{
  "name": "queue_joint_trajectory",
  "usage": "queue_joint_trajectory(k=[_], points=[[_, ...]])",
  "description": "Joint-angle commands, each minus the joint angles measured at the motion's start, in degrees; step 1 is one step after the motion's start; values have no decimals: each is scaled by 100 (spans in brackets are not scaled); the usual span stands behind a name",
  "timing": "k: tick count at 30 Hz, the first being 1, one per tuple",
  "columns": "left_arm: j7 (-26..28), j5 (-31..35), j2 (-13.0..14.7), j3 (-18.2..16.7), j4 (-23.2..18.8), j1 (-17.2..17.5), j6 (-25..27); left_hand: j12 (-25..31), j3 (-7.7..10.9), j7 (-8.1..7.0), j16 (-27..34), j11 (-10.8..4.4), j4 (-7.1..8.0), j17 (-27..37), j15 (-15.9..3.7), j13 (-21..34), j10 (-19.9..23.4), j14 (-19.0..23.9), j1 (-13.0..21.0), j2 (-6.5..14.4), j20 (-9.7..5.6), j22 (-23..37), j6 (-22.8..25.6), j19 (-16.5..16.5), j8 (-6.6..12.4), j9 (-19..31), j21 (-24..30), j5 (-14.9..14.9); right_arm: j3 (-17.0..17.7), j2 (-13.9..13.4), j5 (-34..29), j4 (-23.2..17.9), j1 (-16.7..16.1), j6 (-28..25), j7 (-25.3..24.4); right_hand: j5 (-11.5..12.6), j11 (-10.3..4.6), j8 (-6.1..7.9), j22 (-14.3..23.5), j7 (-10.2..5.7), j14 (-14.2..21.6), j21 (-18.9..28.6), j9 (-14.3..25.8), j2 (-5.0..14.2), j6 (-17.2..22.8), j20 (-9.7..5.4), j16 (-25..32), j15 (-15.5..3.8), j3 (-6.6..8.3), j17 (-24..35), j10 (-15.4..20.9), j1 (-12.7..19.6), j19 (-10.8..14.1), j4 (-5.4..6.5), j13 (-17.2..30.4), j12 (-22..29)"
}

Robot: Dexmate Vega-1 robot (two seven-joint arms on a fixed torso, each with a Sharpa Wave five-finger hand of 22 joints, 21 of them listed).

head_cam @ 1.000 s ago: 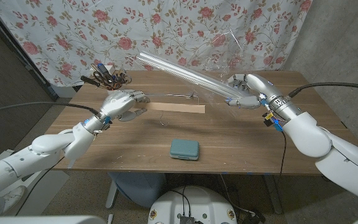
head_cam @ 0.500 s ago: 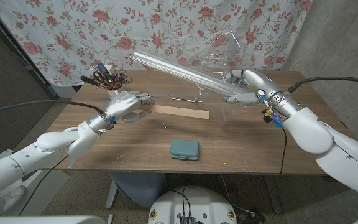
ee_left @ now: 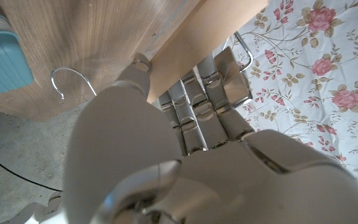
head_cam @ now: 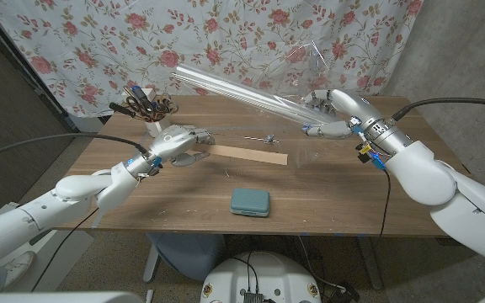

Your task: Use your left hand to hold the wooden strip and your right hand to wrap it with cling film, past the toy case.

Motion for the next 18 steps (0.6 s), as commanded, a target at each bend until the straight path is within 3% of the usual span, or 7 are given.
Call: queue_joint_trajectory(k=[1, 10, 18], points=[[-191, -24, -218, 215, 269, -298, -235, 149, 403, -366, 22, -282, -1, 21, -632, 1, 286, 612, 82, 157, -1, 16, 391, -31, 533, 12, 29, 27, 71, 107, -9, -102, -57, 32, 96, -33, -1416, 19, 7, -23, 1194, 45, 27, 1008, 16, -464, 1900, -1352, 632, 11, 1470, 878, 122, -83, 170, 2298], [-388, -451, -390, 181, 428, -343, -180, 160, 412, -379, 26, -291, -6, 16, -632, 8, 289, 621, 82, 148, -3, 17, 382, -35, 546, 5, 41, 28, -78, 59, -44, -149, -96, 64, 251, -49, -1416, 34, -2, -31, 1190, 45, 39, 1013, 26, -464, 1909, -1352, 632, 11, 1470, 876, 123, -83, 170, 2298], [-561, -378, -499, 283, 492, -518, -244, 160, 425, -370, 28, -289, -8, 16, -632, 6, 289, 620, 82, 143, -2, 17, 383, -38, 559, -2, 52, 30, -155, 21, -6, -180, -135, 219, 324, -70, -1414, 53, -10, -56, 1184, 44, 56, 1019, 35, -464, 1921, -1352, 633, 11, 1468, 873, 118, -83, 170, 2298]])
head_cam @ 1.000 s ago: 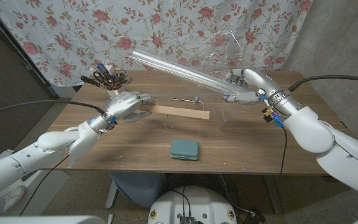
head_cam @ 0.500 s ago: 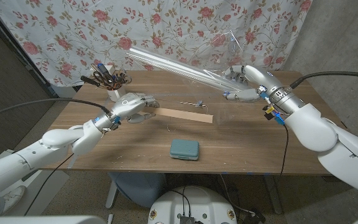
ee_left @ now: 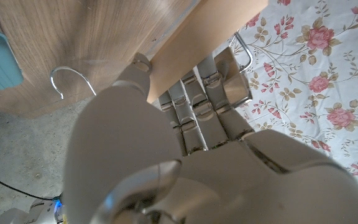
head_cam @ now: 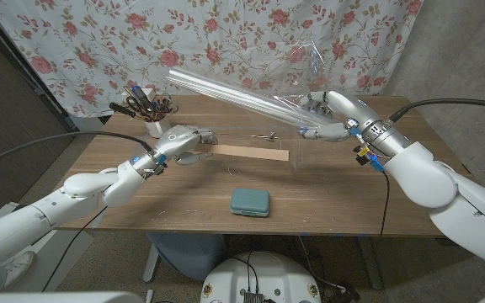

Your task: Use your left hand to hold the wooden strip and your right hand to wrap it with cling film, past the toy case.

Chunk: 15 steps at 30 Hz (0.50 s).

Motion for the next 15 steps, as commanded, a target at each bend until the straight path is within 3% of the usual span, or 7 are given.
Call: queue_joint_trajectory(k=[1, 15], points=[[-267, -92, -219, 125, 166, -250, -95, 159, 424, -370, 31, -290, -7, 18, -631, 21, 288, 621, 90, 135, -22, 16, 389, -18, 539, 25, 44, 37, -102, -43, 25, -69, -73, 189, 135, -28, -1411, 56, 8, -52, 1183, 31, 28, 1008, 35, -464, 1922, -1353, 618, 8, 1471, 884, 122, -69, 170, 2298], [-570, 15, -341, 243, 95, -501, -113, 169, 437, -372, 33, -282, -1, 18, -634, 23, 276, 618, 83, 137, -22, 14, 365, -29, 563, 29, 59, 35, 72, -43, 103, -250, -373, 278, 408, -78, -1415, 70, -18, -44, 1169, 26, 32, 1015, 32, -464, 1946, -1353, 614, 8, 1477, 874, 110, -72, 171, 2299]])
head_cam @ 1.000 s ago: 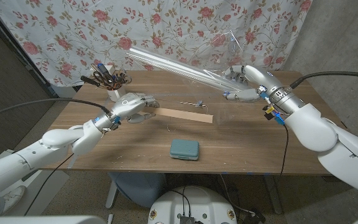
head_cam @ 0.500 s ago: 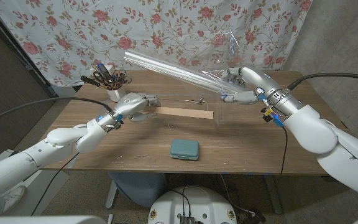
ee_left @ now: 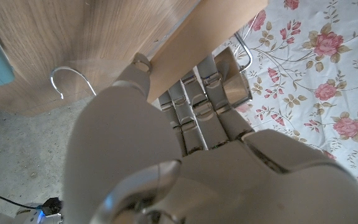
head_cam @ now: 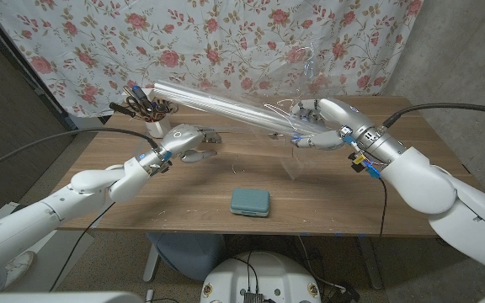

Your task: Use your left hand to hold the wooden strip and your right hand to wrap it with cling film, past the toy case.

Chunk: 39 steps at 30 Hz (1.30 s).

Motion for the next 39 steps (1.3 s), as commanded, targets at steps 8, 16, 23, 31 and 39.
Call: queue_joint_trajectory(k=[8, 16, 23, 31, 39], points=[[-419, -49, -71, -23, -108, -226, 150, 173, 450, -358, 41, -285, -3, 10, -636, 28, 278, 620, 93, 119, -20, 14, 372, -34, 573, 11, 39, 33, 77, 7, 42, -117, -254, 77, 306, -55, -1430, 33, 26, -50, 1158, 48, 18, 1015, 38, -464, 1961, -1353, 616, 8, 1467, 877, 123, -76, 171, 2300], [-609, -90, -98, -25, 35, -278, 398, 153, 468, -358, 39, -259, 5, 6, -643, 3, 301, 620, 74, 115, -27, 16, 363, -37, 587, 10, 53, 33, 150, 14, 69, -167, -352, 69, 420, -84, -1429, 43, 3, -43, 1151, 26, 22, 1020, 31, -464, 1977, -1353, 617, 8, 1473, 872, 96, -76, 172, 2300], [-587, -197, -9, -106, 7, -178, 615, 154, 484, -375, 50, -272, -6, 4, -640, 20, 305, 643, 76, 102, -31, 16, 362, -40, 598, 2, 65, 33, 394, 100, 97, -195, -629, 84, 484, -114, -1429, 48, -4, -55, 1146, 29, 14, 1024, 29, -464, 1997, -1353, 618, 8, 1474, 869, 97, -78, 170, 2299], [-622, -243, 33, -111, -21, -183, 693, 166, 487, -373, 46, -278, -3, -4, -642, 41, 278, 642, 74, 110, -30, 16, 356, -41, 613, 0, 79, 32, 484, 195, 61, -193, -774, 169, 555, -137, -1430, 70, 36, -39, 1148, 46, 26, 1026, 35, -463, 2014, -1352, 624, 6, 1478, 865, 105, -78, 171, 2300], [-639, -156, 7, -53, -13, -329, 657, 167, 485, -364, 43, -271, 9, 1, -641, 21, 278, 625, 59, 120, -30, 14, 343, -48, 612, -20, 86, 27, 336, 39, 50, -250, -638, -10, 894, -151, -1430, 86, 30, -60, 1150, 41, 42, 1023, 32, -464, 2024, -1353, 625, 6, 1480, 870, 105, -84, 171, 2299]])
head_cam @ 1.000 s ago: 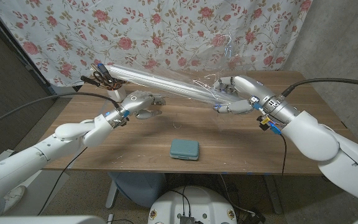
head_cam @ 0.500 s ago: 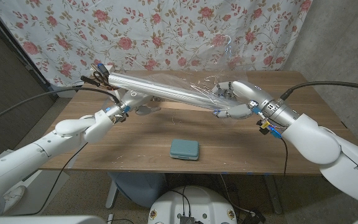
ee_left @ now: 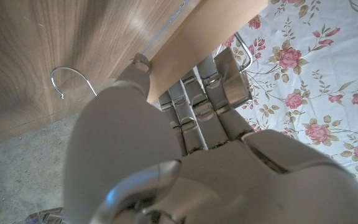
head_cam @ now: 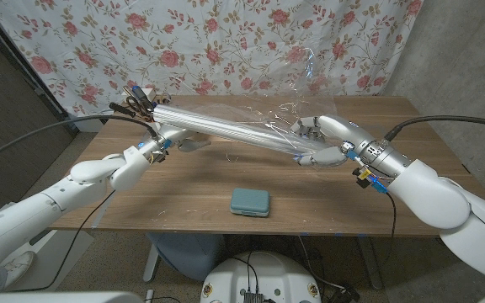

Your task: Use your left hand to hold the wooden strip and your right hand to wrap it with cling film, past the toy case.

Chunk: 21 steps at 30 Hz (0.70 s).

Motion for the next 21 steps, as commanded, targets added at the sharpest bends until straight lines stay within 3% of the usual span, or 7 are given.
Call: queue_joint_trajectory(k=[1, 21], points=[[-46, 55, 4, 44, -1, -162, 22, 170, 487, -361, 31, -274, 10, 26, -643, 40, 266, 620, 56, 124, 0, 14, 355, -19, 612, 5, 56, 30, -99, -138, -30, -85, 61, -195, 459, -23, -1420, 66, 14, -61, 1150, 17, 38, 1010, 33, -464, 2025, -1353, 585, -1, 1491, 913, 106, -44, 171, 2299], [202, -241, -236, -4, 111, -162, 79, 182, 490, -338, 41, -278, -5, 22, -637, 15, 279, 644, 65, 114, -6, 16, 338, -27, 639, 0, 80, 27, -32, -356, -111, -188, -45, -641, 762, -61, -1418, 105, 41, -59, 1137, 14, 57, 1010, 29, -463, 2046, -1352, 596, -4, 1487, 919, 103, -43, 171, 2299]])
